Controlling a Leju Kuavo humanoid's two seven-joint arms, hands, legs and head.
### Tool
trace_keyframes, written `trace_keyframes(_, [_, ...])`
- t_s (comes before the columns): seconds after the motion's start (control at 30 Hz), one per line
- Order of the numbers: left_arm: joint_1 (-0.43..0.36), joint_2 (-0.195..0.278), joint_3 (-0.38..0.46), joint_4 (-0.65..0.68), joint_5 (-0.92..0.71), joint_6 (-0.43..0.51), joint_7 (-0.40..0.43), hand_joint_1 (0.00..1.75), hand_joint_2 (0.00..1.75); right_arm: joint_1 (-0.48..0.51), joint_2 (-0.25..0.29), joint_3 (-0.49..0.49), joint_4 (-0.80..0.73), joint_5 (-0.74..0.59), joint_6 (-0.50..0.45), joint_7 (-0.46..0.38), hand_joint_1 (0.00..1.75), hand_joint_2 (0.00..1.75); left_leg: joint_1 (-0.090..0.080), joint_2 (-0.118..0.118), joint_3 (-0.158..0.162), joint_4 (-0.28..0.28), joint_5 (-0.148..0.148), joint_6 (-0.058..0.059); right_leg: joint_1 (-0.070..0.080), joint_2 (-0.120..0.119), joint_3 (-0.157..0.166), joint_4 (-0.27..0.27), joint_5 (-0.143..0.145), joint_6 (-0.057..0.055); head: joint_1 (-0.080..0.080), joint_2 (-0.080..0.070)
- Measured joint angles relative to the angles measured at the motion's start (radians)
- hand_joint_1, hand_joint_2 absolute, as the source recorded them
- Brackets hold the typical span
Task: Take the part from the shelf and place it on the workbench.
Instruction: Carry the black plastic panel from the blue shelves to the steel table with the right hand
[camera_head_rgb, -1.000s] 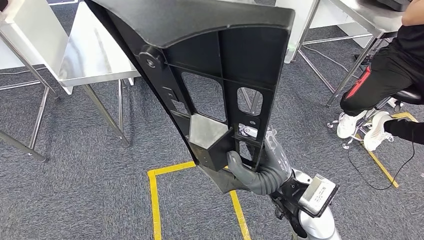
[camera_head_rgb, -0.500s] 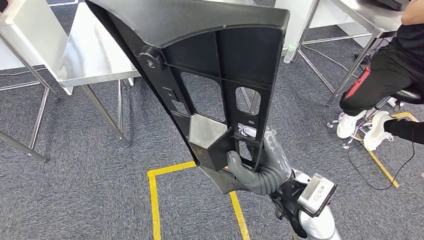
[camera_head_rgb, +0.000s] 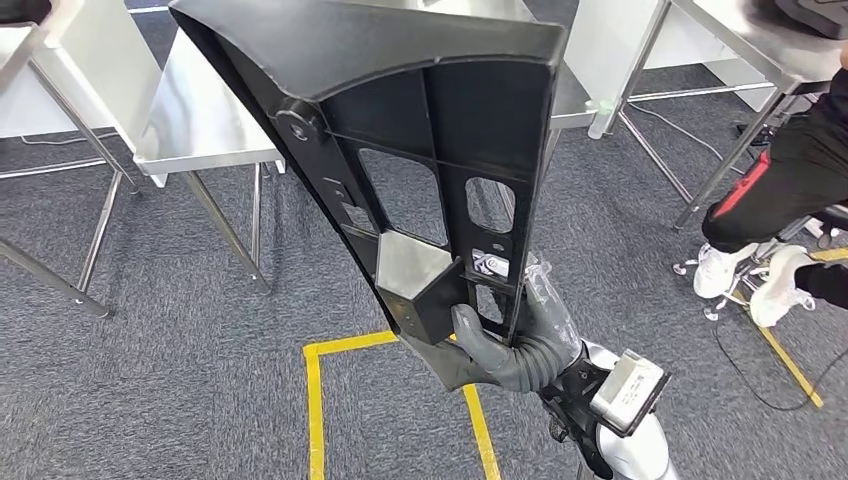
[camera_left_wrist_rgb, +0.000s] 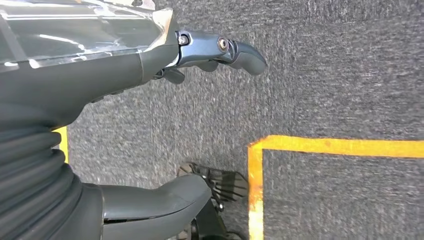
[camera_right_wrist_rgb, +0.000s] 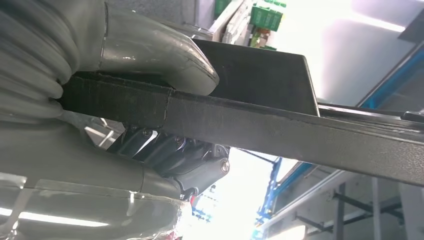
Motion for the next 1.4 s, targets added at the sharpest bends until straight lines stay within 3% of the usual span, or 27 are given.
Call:
trace_keyframes(0.1, [0.001, 0.000, 0.004, 0.000, 0.000, 0.001, 0.003, 0.00, 1.75, -0.002, 0.002, 0.001, 0.000, 0.001, 0.001, 0.002, 1.75, 1.75, 0.001, -0.003, 0.003, 0.001, -0.011, -0.014, 0.004, 0.003, 0.014, -0.015, -0.004, -0.031, -0.001, 0.000])
trace_keyframes(0.17, [0.000, -0.001, 0.004, 0.000, 0.000, 0.002, 0.004, 0.00, 1.75, -0.004, 0.005, 0.001, 0.000, 0.001, 0.002, 0.003, 1.75, 1.75, 0.005, 0.007, -0.004, 0.021, -0.024, -0.021, 0.002, 0.003, 0.022, -0.015, -0.011, -0.047, -0.003, 0.000])
trace_keyframes(0.23, [-0.001, -0.002, 0.005, -0.001, -0.001, 0.003, 0.005, 0.00, 1.75, -0.006, 0.008, 0.000, 0.000, 0.001, 0.003, 0.003, 1.75, 1.75, 0.005, 0.024, -0.058, 0.123, -0.064, -0.026, 0.003, 0.001, 0.033, -0.015, -0.020, -0.061, -0.004, 0.000])
trace_keyframes(0.3, [0.001, -0.003, 0.006, -0.001, -0.002, 0.004, 0.006, 0.00, 1.75, -0.007, 0.010, 0.001, 0.000, 0.001, 0.005, 0.003, 1.75, 1.75, 0.005, 0.030, -0.147, 0.264, -0.106, -0.027, 0.009, -0.002, 0.044, -0.015, -0.031, -0.074, -0.005, 0.000])
trace_keyframes(0.33, [0.002, -0.003, 0.008, -0.001, -0.002, 0.004, 0.007, 0.00, 1.75, -0.007, 0.010, 0.001, 0.000, 0.001, 0.006, 0.003, 1.75, 1.75, 0.005, 0.030, -0.181, 0.304, -0.106, -0.025, 0.012, -0.002, 0.050, -0.015, -0.037, -0.078, -0.005, 0.000])
trace_keyframes(0.37, [0.003, -0.004, 0.009, -0.001, -0.003, 0.004, 0.007, 0.00, 1.75, -0.007, 0.011, 0.001, 0.000, 0.001, 0.007, 0.003, 1.75, 1.75, 0.004, 0.030, -0.197, 0.306, -0.084, -0.021, 0.015, -0.002, 0.059, -0.015, -0.044, -0.080, -0.005, 0.000])
trace_keyframes(0.43, [0.004, -0.004, 0.011, -0.001, -0.005, 0.005, 0.008, 0.00, 1.75, -0.008, 0.012, 0.001, 0.000, 0.001, 0.008, 0.003, 1.75, 1.75, 0.000, 0.031, -0.168, 0.198, 0.009, -0.005, 0.019, -0.001, 0.084, -0.016, -0.062, -0.079, -0.005, 0.000])
trace_keyframes(0.5, [0.003, -0.003, 0.011, -0.001, -0.007, 0.005, 0.009, 0.00, 1.75, -0.010, 0.014, 0.001, 0.001, 0.001, 0.009, 0.003, 1.75, 1.75, -0.010, 0.036, -0.116, 0.081, 0.061, 0.012, 0.023, -0.002, 0.100, -0.021, -0.079, -0.072, -0.004, 0.000])
trace_keyframes(0.6, [0.003, -0.004, 0.013, -0.001, -0.009, 0.006, 0.010, 0.00, 1.75, -0.014, 0.016, 0.002, 0.000, 0.001, 0.010, 0.003, 1.75, 1.75, -0.021, 0.038, -0.082, 0.031, 0.047, 0.018, 0.026, -0.004, 0.113, -0.026, -0.084, -0.054, -0.005, 0.000])
trace_keyframes(0.67, [0.005, -0.004, 0.016, -0.001, -0.010, 0.007, 0.011, 0.00, 1.75, -0.014, 0.016, 0.002, 0.000, 0.001, 0.010, 0.003, 1.75, 1.75, -0.018, 0.032, -0.061, 0.016, 0.045, 0.023, 0.024, -0.005, 0.116, -0.006, -0.082, -0.043, -0.005, 0.000])
trace_keyframes(0.73, [0.005, -0.005, 0.019, -0.001, -0.010, 0.008, 0.011, 0.00, 1.75, -0.017, 0.015, 0.001, 0.000, 0.001, 0.010, 0.002, 1.75, 1.75, -0.014, 0.028, -0.035, 0.002, 0.040, 0.031, 0.023, -0.003, 0.070, 0.080, -0.099, -0.041, -0.003, 0.000])
trace_keyframes(0.8, [0.004, -0.006, 0.022, -0.001, -0.010, 0.008, 0.011, 0.00, 1.75, -0.017, 0.014, 0.001, 0.001, 0.001, 0.011, 0.002, 1.75, 1.75, -0.013, 0.025, -0.024, -0.001, 0.029, 0.036, 0.022, -0.001, -0.021, 0.211, -0.140, -0.044, -0.002, 0.000])
trace_keyframes(0.83, [0.004, -0.006, 0.022, -0.001, -0.010, 0.008, 0.011, 0.00, 1.75, -0.016, 0.014, 0.001, 0.002, 0.001, 0.011, 0.002, 1.75, 1.75, -0.013, 0.023, -0.019, -0.001, 0.023, 0.036, 0.022, -0.001, -0.063, 0.253, -0.155, -0.043, -0.002, 0.000])
trace_keyframes(0.87, [0.005, -0.008, 0.023, -0.001, -0.010, 0.008, 0.011, 0.00, 1.75, -0.015, 0.013, 0.001, 0.002, 0.001, 0.011, 0.002, 1.75, 1.75, -0.013, 0.020, -0.012, -0.001, 0.016, 0.035, 0.021, -0.001, -0.087, 0.260, -0.153, -0.037, -0.002, 0.000])
trace_keyframes(0.9, [0.005, -0.009, 0.023, -0.001, -0.010, 0.008, 0.011, 0.00, 1.75, -0.014, 0.012, 0.001, 0.003, 0.001, 0.011, 0.003, 1.75, 1.75, -0.013, 0.018, -0.002, 0.000, 0.009, 0.032, 0.020, -0.001, -0.090, 0.230, -0.129, -0.025, -0.002, 0.000])
trace_keyframes(0.97, [0.005, -0.011, 0.024, -0.001, -0.010, 0.008, 0.011, 0.00, 1.75, -0.014, 0.012, 0.001, 0.003, 0.001, 0.011, 0.003, 1.75, 1.75, -0.011, 0.014, 0.019, 0.000, -0.008, 0.025, 0.016, -0.002, -0.055, 0.097, -0.037, 0.002, -0.001, 0.000])
trace_keyframes(1.0, [0.006, -0.011, 0.024, -0.001, -0.010, 0.008, 0.011, 0.00, 1.75, -0.014, 0.011, 0.002, 0.004, 0.001, 0.011, 0.003, 1.75, 1.75, -0.012, 0.013, 0.027, 0.000, -0.017, 0.019, 0.016, -0.004, -0.039, 0.039, -0.006, 0.000, -0.001, 0.000])
trace_keyframes(1.03, [0.006, -0.010, 0.025, -0.001, -0.010, 0.008, 0.011, 0.00, 1.75, -0.014, 0.011, 0.002, 0.005, 0.001, 0.011, 0.003, 1.75, 1.75, -0.014, 0.013, 0.031, 0.001, -0.024, 0.013, 0.017, -0.005, -0.028, 0.003, 0.017, -0.009, 0.000, 0.000])
trace_keyframes(1.1, [0.006, -0.009, 0.026, -0.001, -0.010, 0.008, 0.011, 0.00, 1.75, -0.015, 0.010, 0.002, 0.006, 0.001, 0.011, 0.003, 1.75, 1.75, -0.017, 0.013, 0.033, 0.005, -0.032, 0.004, 0.020, -0.007, -0.027, -0.011, 0.024, -0.039, -0.001, 0.000])
trace_keyframes(1.13, [0.006, -0.009, 0.026, -0.002, -0.010, 0.008, 0.011, 0.00, 1.75, -0.014, 0.011, 0.002, 0.007, 0.001, 0.011, 0.003, 1.75, 1.75, -0.017, 0.014, 0.029, 0.011, -0.034, 0.001, 0.016, -0.005, -0.023, -0.011, 0.030, -0.046, -0.001, 0.000])
trace_keyframes(1.2, [0.005, -0.011, 0.027, -0.002, -0.010, 0.008, 0.011, 0.00, 1.75, -0.016, 0.012, 0.001, 0.006, 0.001, 0.011, 0.003, 1.75, 1.75, -0.014, 0.018, 0.005, 0.058, -0.038, -0.006, 0.010, -0.003, -0.011, -0.014, 0.025, -0.056, -0.002, 0.000])
trace_keyframes(1.23, [0.004, -0.011, 0.027, -0.002, -0.010, 0.008, 0.011, 0.00, 1.75, -0.018, 0.013, 0.002, 0.006, 0.001, 0.011, 0.003, 1.75, 1.75, -0.013, 0.021, -0.024, 0.109, -0.048, -0.010, 0.007, -0.003, -0.003, -0.015, 0.021, -0.062, -0.002, 0.000])
trace_keyframes(1.33, [0.006, -0.013, 0.027, -0.003, -0.011, 0.008, 0.011, 0.00, 1.75, -0.019, 0.015, 0.002, 0.007, 0.001, 0.011, 0.003, 1.75, 1.75, -0.009, 0.028, -0.149, 0.287, -0.117, -0.024, 0.008, -0.003, 0.011, -0.015, 0.007, -0.078, -0.003, 0.000])
trace_keyframes(1.37, [0.007, -0.013, 0.028, -0.003, -0.011, 0.009, 0.011, 0.00, 1.75, -0.019, 0.015, 0.002, 0.008, 0.001, 0.012, 0.003, 1.75, 1.75, -0.008, 0.029, -0.176, 0.306, -0.123, -0.026, 0.008, -0.002, 0.016, -0.015, 0.002, -0.079, -0.003, 0.000])
trace_keyframes(1.4, [0.007, -0.013, 0.028, -0.003, -0.011, 0.009, 0.011, 0.00, 1.75, -0.019, 0.016, 0.002, 0.008, 0.001, 0.012, 0.003, 1.75, 1.75, -0.007, 0.029, -0.183, 0.289, -0.103, -0.026, 0.008, -0.001, 0.023, -0.015, -0.004, -0.079, -0.003, 0.000])
